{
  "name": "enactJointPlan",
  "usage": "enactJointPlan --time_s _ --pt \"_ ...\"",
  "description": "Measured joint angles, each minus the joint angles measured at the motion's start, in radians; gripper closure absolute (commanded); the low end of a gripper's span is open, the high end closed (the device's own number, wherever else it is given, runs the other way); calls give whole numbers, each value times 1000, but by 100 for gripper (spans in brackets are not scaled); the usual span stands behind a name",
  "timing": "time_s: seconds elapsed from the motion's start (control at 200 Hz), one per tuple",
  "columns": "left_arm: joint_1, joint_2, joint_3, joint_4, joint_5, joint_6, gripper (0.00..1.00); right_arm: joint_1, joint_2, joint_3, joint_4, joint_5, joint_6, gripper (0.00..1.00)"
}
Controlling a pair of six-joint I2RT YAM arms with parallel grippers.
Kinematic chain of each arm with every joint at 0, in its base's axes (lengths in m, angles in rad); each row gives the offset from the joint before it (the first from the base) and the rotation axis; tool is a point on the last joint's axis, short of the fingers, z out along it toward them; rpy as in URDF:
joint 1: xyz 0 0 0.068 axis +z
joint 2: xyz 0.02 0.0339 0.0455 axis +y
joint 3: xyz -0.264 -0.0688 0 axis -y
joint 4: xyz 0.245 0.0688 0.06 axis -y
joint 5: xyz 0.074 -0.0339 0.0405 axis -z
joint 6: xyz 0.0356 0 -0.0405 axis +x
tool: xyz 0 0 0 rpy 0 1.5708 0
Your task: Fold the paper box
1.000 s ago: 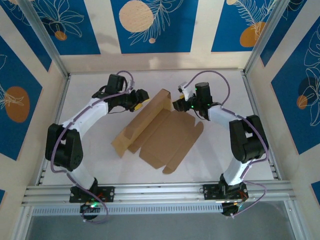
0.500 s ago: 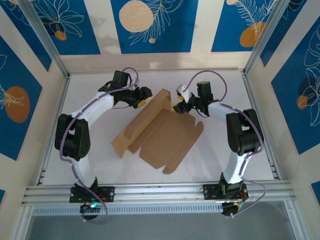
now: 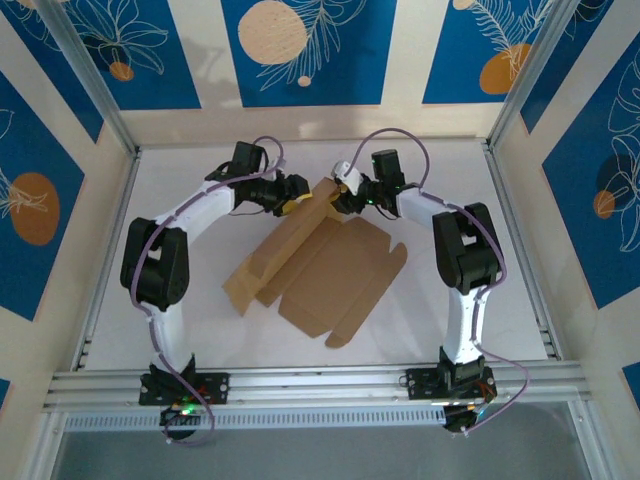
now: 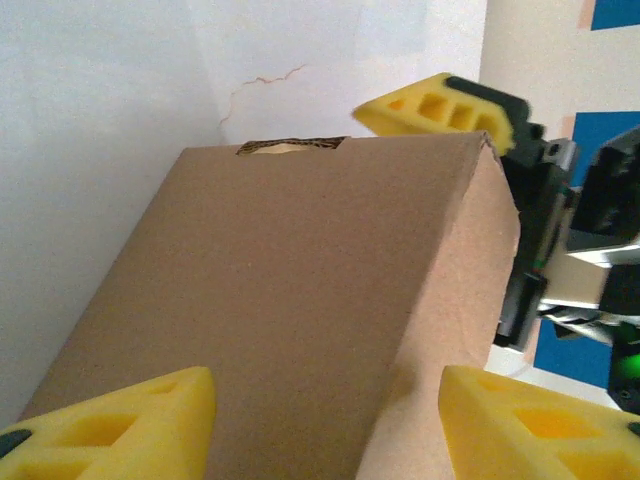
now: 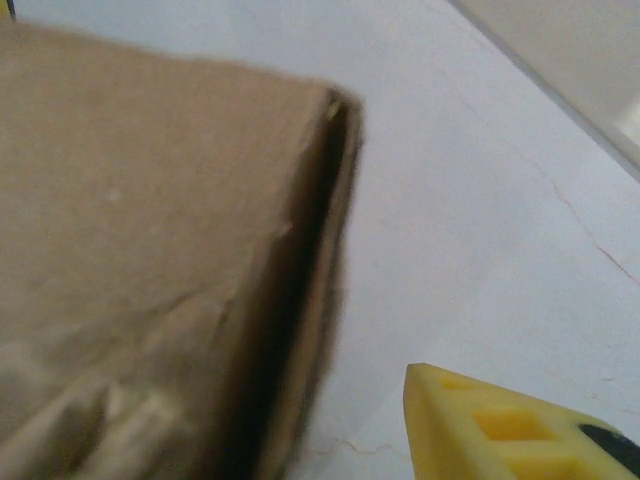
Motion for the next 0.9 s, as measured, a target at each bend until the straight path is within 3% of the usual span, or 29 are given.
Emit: enactJointPlan --time_s 0.18,0.295,0.535,0.9 --pt "0 0 1 1 17 0 42 21 43 45 -51 40 -27 90" --pt "0 0 1 1 17 0 42 33 49 66 -66 83 -22 100" --pt "-10 0 -7 29 16 -7 43 68 49 66 -32 202 24 100" --pt "-12 0 -56 162 -30 -80 44 143 51 66 29 512 107 98"
